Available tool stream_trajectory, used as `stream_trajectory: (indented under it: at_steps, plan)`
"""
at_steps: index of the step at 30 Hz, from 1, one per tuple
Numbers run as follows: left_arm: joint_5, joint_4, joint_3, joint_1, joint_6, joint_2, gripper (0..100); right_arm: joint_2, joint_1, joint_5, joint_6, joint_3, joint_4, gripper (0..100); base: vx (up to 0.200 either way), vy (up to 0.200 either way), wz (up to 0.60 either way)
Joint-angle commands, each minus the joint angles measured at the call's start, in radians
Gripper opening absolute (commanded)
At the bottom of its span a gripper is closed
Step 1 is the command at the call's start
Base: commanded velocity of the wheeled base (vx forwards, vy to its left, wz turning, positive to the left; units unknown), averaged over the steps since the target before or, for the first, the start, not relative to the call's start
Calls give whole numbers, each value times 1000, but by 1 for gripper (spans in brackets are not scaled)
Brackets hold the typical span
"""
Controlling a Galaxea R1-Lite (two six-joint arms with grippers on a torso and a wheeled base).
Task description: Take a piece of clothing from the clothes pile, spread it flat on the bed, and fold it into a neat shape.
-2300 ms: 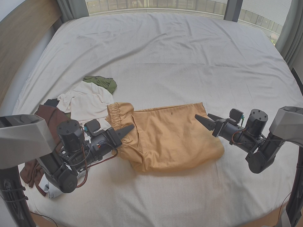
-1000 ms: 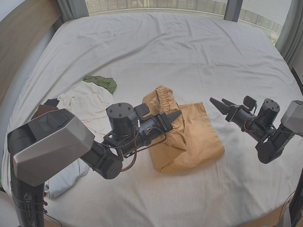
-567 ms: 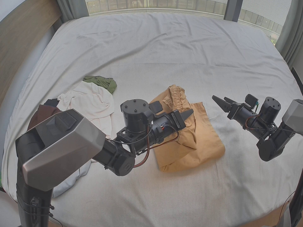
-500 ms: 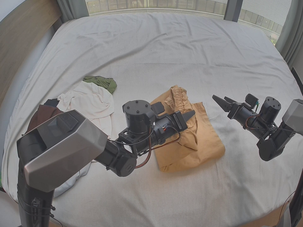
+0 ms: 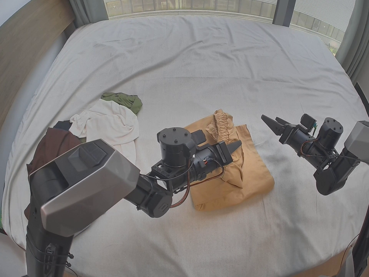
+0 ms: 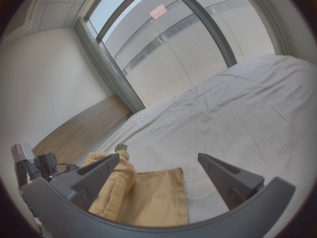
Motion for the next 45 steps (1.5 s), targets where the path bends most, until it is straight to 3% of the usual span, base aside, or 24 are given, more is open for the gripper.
stream_trajectory:
  at_steps: [1, 3, 4, 30, 35, 45]
  plan:
    - [-1, 9, -9, 3, 0, 3, 0, 3, 1, 0, 0, 1, -1, 100, 0, 0, 0]
    - [-1, 11, -11, 3, 0, 3, 0, 3, 1, 0, 0, 1, -1, 100, 0, 0, 0]
    - [-1, 11, -9, 3, 0, 3, 100, 3, 1, 0, 0, 1, -1, 100, 0, 0, 0]
    - [65, -6, 37, 6, 9, -13, 100, 17, 3, -1, -2, 9, -2, 100, 0, 0, 0]
    - [65, -18, 129, 29, 47, -67, 100, 23, 6, -1, -2, 14, -2, 100, 0, 0, 0]
    - [45, -164, 463, 143, 75, -259, 100, -15, 56, 0, 0, 58, 27, 100, 0, 0, 0]
